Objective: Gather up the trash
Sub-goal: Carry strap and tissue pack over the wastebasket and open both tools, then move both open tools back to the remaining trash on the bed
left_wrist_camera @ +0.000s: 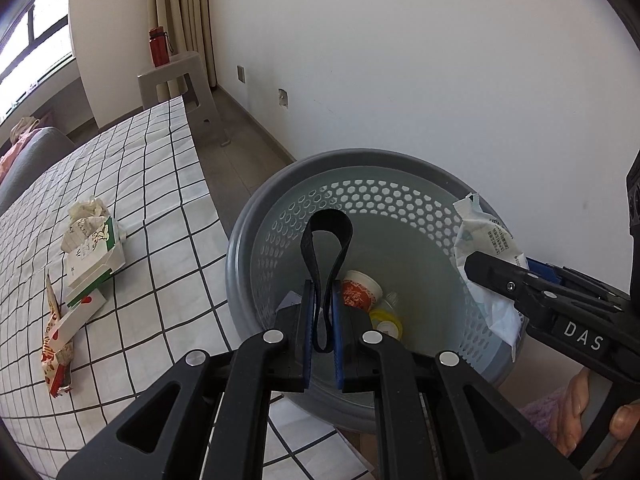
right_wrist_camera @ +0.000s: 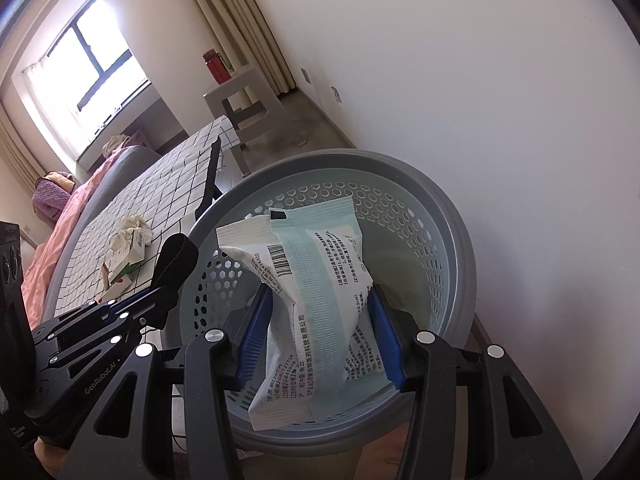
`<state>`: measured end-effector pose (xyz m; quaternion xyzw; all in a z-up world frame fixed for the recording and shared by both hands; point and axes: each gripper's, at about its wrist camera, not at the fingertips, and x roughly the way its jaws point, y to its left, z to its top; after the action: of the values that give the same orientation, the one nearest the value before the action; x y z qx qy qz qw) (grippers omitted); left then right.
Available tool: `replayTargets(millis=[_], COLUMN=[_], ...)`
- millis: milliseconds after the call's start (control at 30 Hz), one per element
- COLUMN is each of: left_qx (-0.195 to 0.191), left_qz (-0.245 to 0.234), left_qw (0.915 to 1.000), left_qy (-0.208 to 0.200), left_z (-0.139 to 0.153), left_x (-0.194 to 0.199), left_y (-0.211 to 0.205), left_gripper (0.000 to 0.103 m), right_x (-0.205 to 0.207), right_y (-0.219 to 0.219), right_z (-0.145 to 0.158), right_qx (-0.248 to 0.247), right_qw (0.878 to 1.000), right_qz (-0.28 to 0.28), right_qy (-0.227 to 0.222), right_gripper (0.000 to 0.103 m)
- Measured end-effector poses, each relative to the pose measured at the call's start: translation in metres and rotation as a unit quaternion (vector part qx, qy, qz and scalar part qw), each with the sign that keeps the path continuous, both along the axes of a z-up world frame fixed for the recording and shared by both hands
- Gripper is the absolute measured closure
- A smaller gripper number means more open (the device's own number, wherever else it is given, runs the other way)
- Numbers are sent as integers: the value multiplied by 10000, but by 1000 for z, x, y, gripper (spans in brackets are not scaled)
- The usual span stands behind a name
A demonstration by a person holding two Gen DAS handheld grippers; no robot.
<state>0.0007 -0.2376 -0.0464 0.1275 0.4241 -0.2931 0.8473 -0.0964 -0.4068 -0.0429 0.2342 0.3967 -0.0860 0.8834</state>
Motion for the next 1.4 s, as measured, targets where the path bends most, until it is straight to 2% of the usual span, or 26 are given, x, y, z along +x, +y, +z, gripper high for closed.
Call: replayTargets(millis=[167,267,300,333,367,433,1400], left_qx=[-71,-114,-126,-163,-212,-284,-255], left_qz=[-29,-11,2,37,86,130,405], left_qw=[10000,9999,9999,9998,9996,9993,9987], left_qy=[-56,-57,-66,-93,-138,-183,-190], left_z=[6,8,9,10,12,16,22], left_x=[-3,-3,-4,-4,-5,-6,-15], left_y=[-4,-2,-2,0,3,7,32], left_gripper=[95,85,70,49,41,39,37], right_x=[-2,-3,-4,-5,-7,-8,-1], right_y=[-5,-7,-8,-9,-10,-12,3], right_z=[-2,-2,-1,0,2,4,4], right_qx=[29,25,50,71,63,47,49], right_qw=[9999,9999,9998,9997,9996,9994,9999], right_qz=[-91,-163,-178,-215,-270,-313,-78], right_qy=[45,22,0,-37,-93,-160,-122], right_gripper=[53,52,46,37,33,31,26])
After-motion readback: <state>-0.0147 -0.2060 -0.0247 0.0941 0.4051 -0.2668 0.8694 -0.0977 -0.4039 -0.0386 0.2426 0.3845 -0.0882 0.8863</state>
